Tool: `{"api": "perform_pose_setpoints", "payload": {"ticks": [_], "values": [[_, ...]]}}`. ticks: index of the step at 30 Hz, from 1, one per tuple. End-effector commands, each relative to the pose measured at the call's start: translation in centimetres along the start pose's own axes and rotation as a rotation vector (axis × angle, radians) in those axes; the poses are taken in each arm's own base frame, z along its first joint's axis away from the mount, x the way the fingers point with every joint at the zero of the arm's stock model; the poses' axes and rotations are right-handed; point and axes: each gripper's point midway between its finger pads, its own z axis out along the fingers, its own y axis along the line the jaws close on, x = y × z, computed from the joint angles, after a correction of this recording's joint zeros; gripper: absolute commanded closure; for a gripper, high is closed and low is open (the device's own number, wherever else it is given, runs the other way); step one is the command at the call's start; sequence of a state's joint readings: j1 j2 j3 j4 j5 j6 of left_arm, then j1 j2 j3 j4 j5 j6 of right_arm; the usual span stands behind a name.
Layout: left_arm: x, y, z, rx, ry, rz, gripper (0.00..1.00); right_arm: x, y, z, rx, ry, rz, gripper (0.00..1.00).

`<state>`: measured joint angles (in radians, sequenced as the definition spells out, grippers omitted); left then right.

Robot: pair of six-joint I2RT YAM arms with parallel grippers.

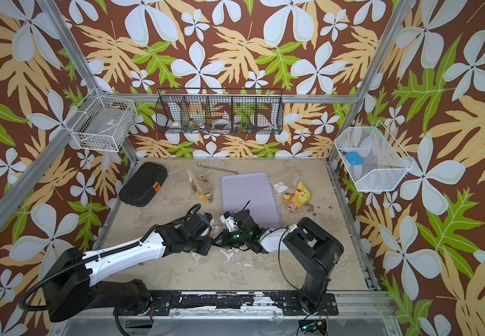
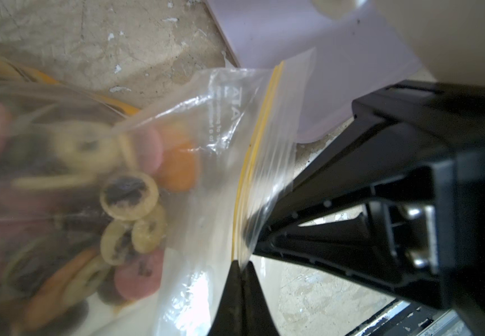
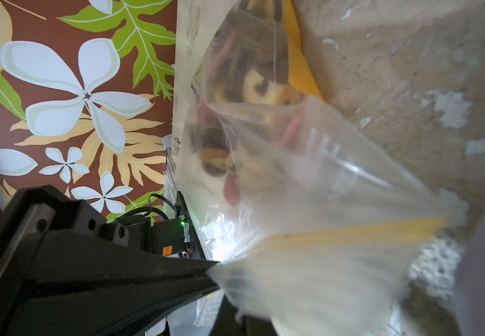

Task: Pour cookies out of the ziploc bag
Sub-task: Open the ziploc bag at the center of the board.

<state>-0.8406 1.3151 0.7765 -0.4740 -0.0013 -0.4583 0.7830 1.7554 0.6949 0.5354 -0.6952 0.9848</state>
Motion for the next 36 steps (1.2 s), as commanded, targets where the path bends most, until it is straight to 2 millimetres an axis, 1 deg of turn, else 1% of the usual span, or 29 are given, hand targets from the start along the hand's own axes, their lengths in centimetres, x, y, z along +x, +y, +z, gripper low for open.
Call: {"api": "perform_pose_setpoints", "payload": {"ticks": [1,9,19,25,28,31,36], "values": [[0.2,0.4,0.0,-0.018,0.005,-0.014,1.00,-0.3,-0.7,0.3,0.051,-0.015,-0.027,1.00],[0.1,1.0,-0.2,-0.051,-0.010,-0.027,1.00,-0.2,-1.5,0.6,0.103,-0.016,-0.035,1.00],[-0.2,1.4,-0.6,-0.070,-0.033,-0.038,1.00,0.1,-3.0,0.2,0.176,-0.029,-0.028,1.00],[-0.5,1.6,-1.0,-0.083,-0.049,-0.042,1.00,0.2,-3.8,-0.8,0.256,-0.034,-0.047,1.00],[-1.1,1.4,-1.6,-0.077,-0.069,-0.042,1.00,0.2,-4.2,-1.9,0.321,-0.046,-0.078,1.00],[-1.9,1.0,-2.7,-0.067,-0.093,-0.038,1.00,0.0,-4.8,-3.0,0.392,-0.059,-0.114,1.00],[-4.0,0.2,-5.3,-0.057,-0.150,-0.037,1.00,-0.4,-5.1,-4.2,0.466,-0.075,-0.153,1.00]]}}
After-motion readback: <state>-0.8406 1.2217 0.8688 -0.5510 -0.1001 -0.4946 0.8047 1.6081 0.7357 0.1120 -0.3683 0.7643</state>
